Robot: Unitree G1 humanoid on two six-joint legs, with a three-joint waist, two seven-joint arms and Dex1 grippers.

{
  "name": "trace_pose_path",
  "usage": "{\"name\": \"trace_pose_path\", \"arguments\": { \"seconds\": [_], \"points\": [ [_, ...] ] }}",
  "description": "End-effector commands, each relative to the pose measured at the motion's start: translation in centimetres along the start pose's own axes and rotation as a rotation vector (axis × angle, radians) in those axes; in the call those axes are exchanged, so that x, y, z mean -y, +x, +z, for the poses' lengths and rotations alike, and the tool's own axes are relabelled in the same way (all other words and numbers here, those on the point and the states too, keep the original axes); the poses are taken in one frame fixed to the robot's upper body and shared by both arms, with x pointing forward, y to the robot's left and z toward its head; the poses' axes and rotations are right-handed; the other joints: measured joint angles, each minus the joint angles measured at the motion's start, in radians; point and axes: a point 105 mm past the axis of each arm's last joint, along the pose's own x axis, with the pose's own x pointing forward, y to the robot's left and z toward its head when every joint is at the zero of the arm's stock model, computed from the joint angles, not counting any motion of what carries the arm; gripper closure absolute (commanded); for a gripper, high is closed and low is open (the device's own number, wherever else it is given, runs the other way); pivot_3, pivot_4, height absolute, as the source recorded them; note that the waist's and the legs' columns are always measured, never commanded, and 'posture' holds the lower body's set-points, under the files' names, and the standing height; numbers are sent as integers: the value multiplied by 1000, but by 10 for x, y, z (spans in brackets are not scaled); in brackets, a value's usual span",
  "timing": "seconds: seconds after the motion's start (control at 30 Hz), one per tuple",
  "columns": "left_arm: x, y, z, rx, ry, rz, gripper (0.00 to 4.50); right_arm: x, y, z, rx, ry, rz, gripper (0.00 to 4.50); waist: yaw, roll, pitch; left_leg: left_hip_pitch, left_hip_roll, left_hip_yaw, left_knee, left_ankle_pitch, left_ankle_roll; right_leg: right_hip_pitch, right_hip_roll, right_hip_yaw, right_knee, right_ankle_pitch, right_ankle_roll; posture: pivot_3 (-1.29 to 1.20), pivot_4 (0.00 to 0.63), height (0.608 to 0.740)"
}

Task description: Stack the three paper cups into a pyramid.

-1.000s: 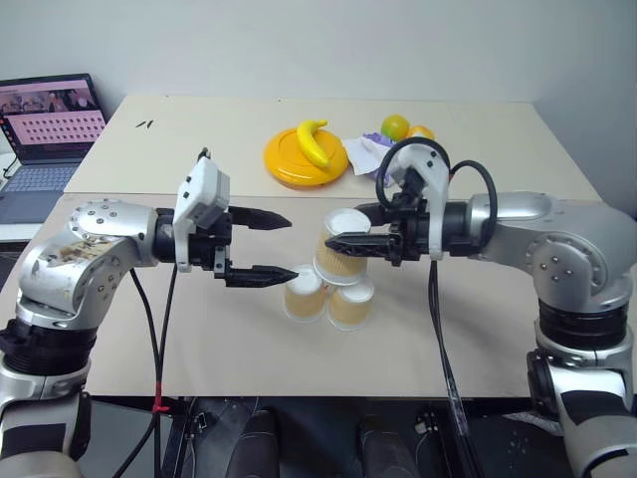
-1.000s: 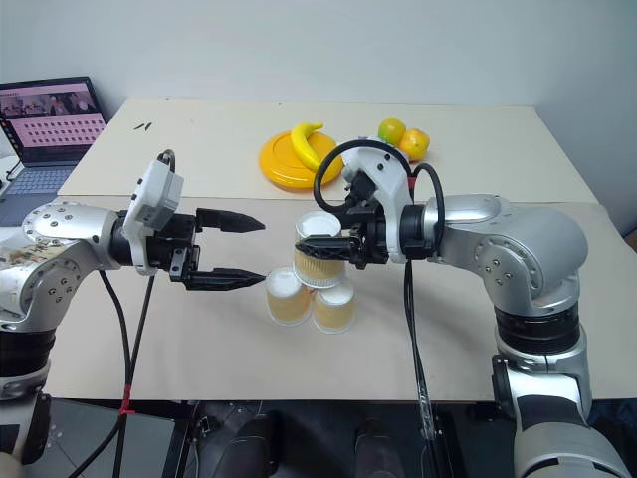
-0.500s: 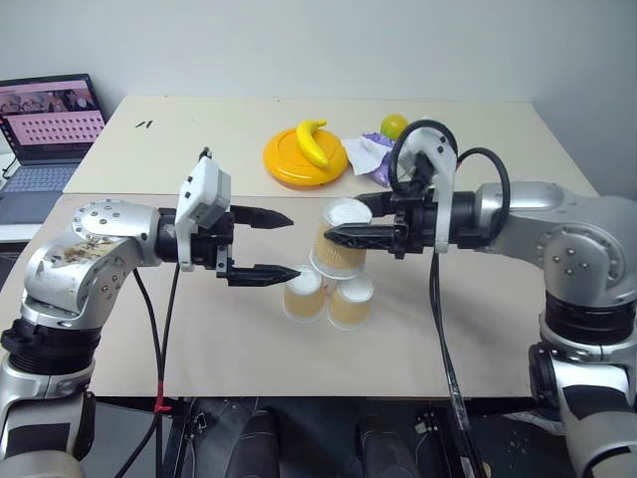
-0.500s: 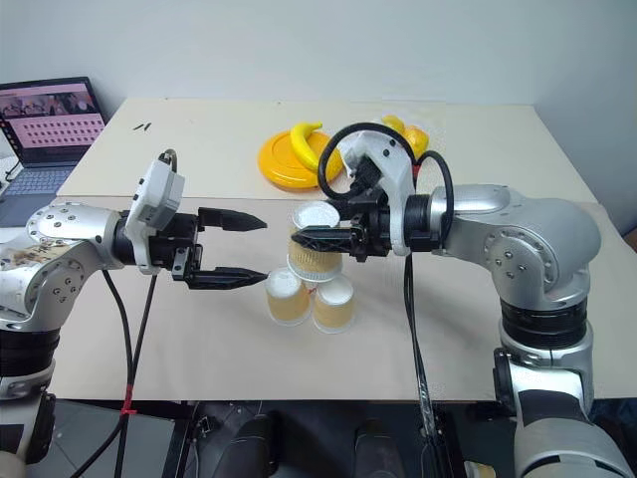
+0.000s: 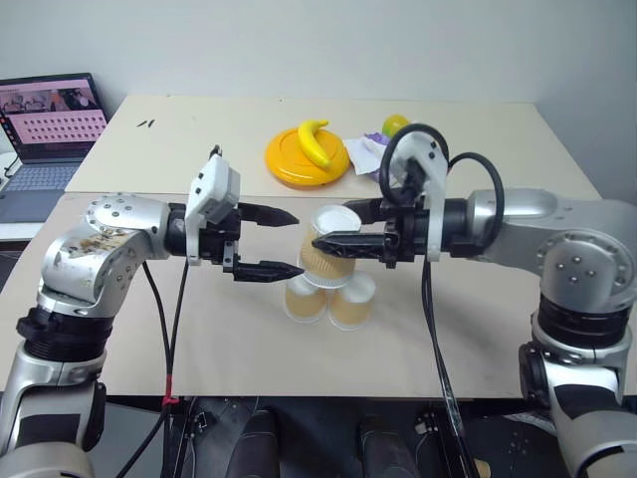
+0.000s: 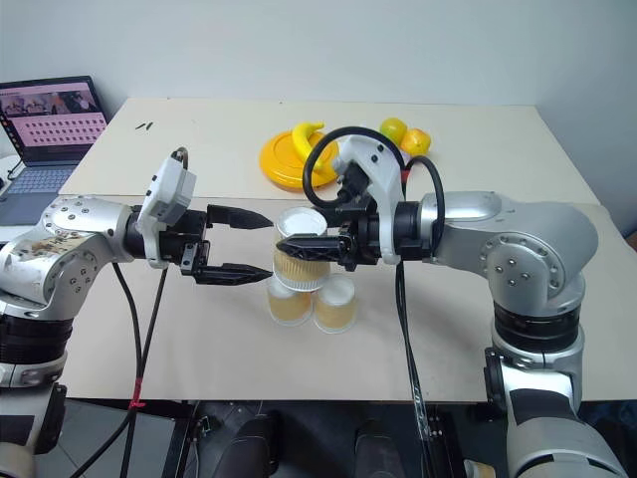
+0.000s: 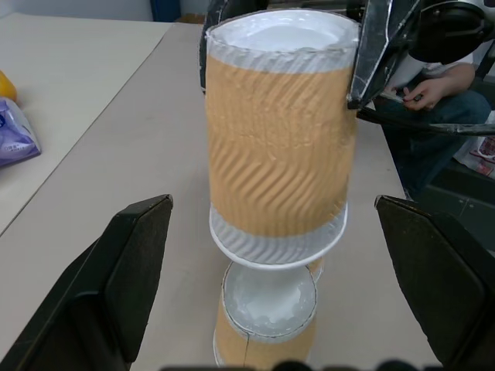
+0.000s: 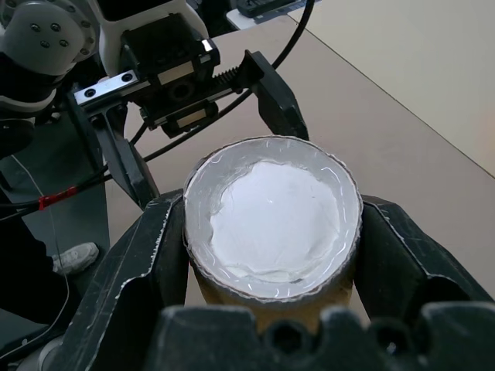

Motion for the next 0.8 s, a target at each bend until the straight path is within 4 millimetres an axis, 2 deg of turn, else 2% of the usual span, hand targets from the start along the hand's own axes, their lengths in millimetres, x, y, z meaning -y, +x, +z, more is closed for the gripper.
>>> {"name": "trace_pose_path", "arguments": {
  "seconds": [0.03,0.7,0.77,0.8],
  "points": [
    [-1,-2,13,10,57,-5,0,-2,-7,6,36,-41,-18,1616,0,0,0,0,0,0,0,0,0,0,0,0,0,0,0,0,150,732],
    [0,-5,19,-4,75,-20,0,-3,1,-14,-15,-80,-23,1616,-1,0,0,0,0,0,0,0,0,0,0,0,0,0,0,0,150,732],
    [0,-4,20,-2,77,-20,0,-3,0,-14,-20,-91,-23,766,-1,0,0,0,0,0,0,0,0,0,0,0,0,0,0,0,150,732],
    [0,-3,20,-1,77,-21,0,-4,0,-14,-21,-93,-23,518,-1,0,0,0,0,0,0,0,0,0,0,0,0,0,0,0,150,732]
  ]
}}
